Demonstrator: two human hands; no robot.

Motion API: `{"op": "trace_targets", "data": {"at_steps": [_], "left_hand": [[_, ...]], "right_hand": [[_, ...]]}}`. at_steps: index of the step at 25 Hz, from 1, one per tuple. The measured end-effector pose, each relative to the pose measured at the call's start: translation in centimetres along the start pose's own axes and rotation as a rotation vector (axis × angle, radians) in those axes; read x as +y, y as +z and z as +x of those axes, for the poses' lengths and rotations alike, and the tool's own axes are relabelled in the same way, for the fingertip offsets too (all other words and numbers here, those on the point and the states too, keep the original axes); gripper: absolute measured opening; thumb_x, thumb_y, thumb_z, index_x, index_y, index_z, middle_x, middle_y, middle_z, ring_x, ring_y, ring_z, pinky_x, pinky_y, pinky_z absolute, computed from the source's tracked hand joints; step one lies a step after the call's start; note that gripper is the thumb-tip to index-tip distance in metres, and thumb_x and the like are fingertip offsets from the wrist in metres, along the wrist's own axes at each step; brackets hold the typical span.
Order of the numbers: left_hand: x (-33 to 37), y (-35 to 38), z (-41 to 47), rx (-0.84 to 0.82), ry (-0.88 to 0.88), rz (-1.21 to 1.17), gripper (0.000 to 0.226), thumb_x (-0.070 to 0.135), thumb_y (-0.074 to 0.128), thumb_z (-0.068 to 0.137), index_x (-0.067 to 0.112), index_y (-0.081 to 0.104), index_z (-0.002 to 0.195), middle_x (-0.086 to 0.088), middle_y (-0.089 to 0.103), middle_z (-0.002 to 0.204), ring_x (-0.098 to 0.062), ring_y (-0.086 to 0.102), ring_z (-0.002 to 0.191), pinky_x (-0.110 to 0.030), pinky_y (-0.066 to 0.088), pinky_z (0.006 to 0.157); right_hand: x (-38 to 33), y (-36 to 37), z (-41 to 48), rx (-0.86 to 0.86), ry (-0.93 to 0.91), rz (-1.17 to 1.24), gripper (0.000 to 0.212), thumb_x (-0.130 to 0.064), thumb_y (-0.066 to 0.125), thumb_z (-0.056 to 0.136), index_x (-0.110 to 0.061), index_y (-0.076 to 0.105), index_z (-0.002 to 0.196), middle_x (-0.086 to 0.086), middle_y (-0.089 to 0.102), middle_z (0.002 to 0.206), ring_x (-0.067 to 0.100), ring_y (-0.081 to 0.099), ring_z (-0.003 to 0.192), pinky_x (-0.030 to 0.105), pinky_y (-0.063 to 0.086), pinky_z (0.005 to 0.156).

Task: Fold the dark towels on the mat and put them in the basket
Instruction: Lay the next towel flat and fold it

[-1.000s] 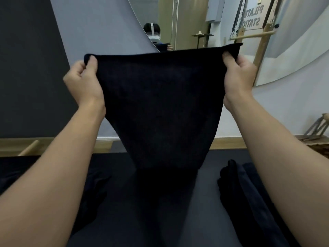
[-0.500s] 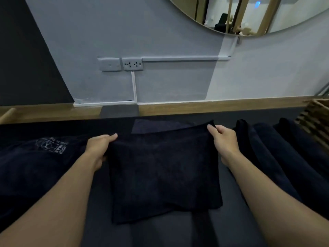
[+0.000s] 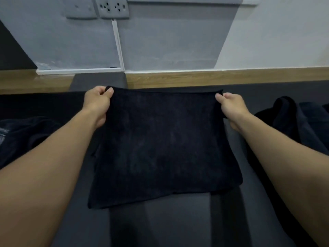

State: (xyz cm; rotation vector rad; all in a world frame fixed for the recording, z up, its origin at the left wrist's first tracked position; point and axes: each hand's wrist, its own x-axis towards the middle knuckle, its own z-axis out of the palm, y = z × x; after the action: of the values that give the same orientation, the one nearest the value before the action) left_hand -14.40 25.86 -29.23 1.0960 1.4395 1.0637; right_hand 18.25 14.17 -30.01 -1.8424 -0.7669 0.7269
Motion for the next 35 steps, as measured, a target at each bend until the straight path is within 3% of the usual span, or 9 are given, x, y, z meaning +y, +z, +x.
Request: {"op": "trace_targets", "data": {"at_steps": [4,10,15,17,19,23,28,32,35], "left_hand": [[-3.2,0.7,4.5,0.076,0.175,0.502,0.02,0.03,0.052,0.1,0.014,0.062,0.106,-0.008,0.065,0.104,-0.026,0.061,0.101,-0.038,0.05,0.089],[-2.5,2.1,7.8,0.072,0.2,0.785,0.025,0.034,0.055,0.099,0.013,0.063,0.11,-0.014,0.063,0.119,-0.033,0.056,0.115,-0.037,0.042,0.096],[-2.5,1.0,7.2,-0.021,0.009,0.434,0.028,0.048,0.06,0.093,0.021,0.061,0.088,-0.004,0.061,0.098,-0.019,0.059,0.082,-0.035,0.054,0.078],[-1.8,-0.1,5.4,-0.163,-0.078,0.251,0.025,0.043,0.059,0.095,0.018,0.061,0.093,-0.009,0.057,0.09,-0.014,0.051,0.06,-0.027,0.045,0.052],[-1.8,-1.7,2.5,-0.232,-0.134,0.226,0.026,0.043,0.056,0.097,0.017,0.059,0.094,-0.008,0.053,0.078,-0.012,0.043,0.052,-0.023,0.033,0.045],[-3.4,-6.2,-3.7,-0.216,-0.219,0.232,0.034,0.049,0.058,0.093,0.015,0.059,0.097,-0.003,0.06,0.073,-0.012,0.047,0.056,-0.023,0.031,0.047],[-3.8,-10.1,-7.7,-0.528,-0.208,0.459,0.069,0.076,0.073,0.057,0.023,0.075,0.102,0.008,0.07,0.096,-0.015,0.049,0.081,-0.031,0.031,0.063],[-3.0,-10.1,-10.6,-0.607,-0.127,0.534,0.042,0.044,0.085,0.069,0.012,0.076,0.094,0.0,0.076,0.095,-0.007,0.063,0.081,-0.022,0.043,0.066],[-2.7,-9.9,-12.2,-0.489,0.031,0.402,0.02,0.022,0.074,0.086,0.002,0.073,0.087,0.0,0.073,0.081,-0.003,0.063,0.071,-0.015,0.045,0.063]], "right_hand": [[2.5,2.2,2.8,0.05,0.005,-0.053,0.035,-0.034,0.057,0.096,-0.001,0.066,0.1,0.012,0.07,0.095,0.027,0.067,0.093,0.041,0.055,0.086],[3.2,2.9,4.3,0.211,0.02,-0.235,0.019,-0.046,0.073,0.081,-0.027,0.072,0.081,-0.012,0.07,0.084,0.012,0.066,0.089,0.033,0.056,0.084],[2.8,2.9,3.3,0.21,0.009,-0.282,0.032,-0.055,0.064,0.084,-0.024,0.073,0.086,-0.01,0.069,0.082,0.009,0.063,0.082,0.031,0.052,0.077],[2.3,2.3,2.9,0.13,0.017,-0.212,0.035,-0.053,0.062,0.087,-0.019,0.072,0.085,-0.007,0.066,0.077,0.009,0.06,0.071,0.029,0.05,0.066],[2.3,1.6,2.3,0.016,0.028,-0.101,0.034,-0.049,0.061,0.09,-0.017,0.07,0.088,-0.004,0.062,0.073,0.008,0.055,0.061,0.023,0.046,0.056],[2.0,0.3,-1.2,-0.13,0.081,-0.036,0.034,-0.051,0.055,0.095,-0.018,0.062,0.091,-0.002,0.053,0.068,0.011,0.047,0.056,0.026,0.038,0.054],[1.7,-2.8,-9.6,-0.255,0.315,-0.096,0.045,-0.054,0.053,0.094,-0.011,0.066,0.09,0.005,0.068,0.082,0.015,0.061,0.069,0.027,0.044,0.061],[1.5,-4.1,-13.8,-0.413,0.324,0.045,0.029,-0.043,0.067,0.083,-0.024,0.072,0.105,-0.009,0.075,0.105,0.011,0.063,0.104,0.032,0.042,0.087],[1.6,-4.8,-15.9,-0.589,0.197,0.182,0.056,-0.027,0.08,0.065,-0.03,0.067,0.119,-0.009,0.07,0.119,0.01,0.061,0.111,0.034,0.04,0.094]]}}
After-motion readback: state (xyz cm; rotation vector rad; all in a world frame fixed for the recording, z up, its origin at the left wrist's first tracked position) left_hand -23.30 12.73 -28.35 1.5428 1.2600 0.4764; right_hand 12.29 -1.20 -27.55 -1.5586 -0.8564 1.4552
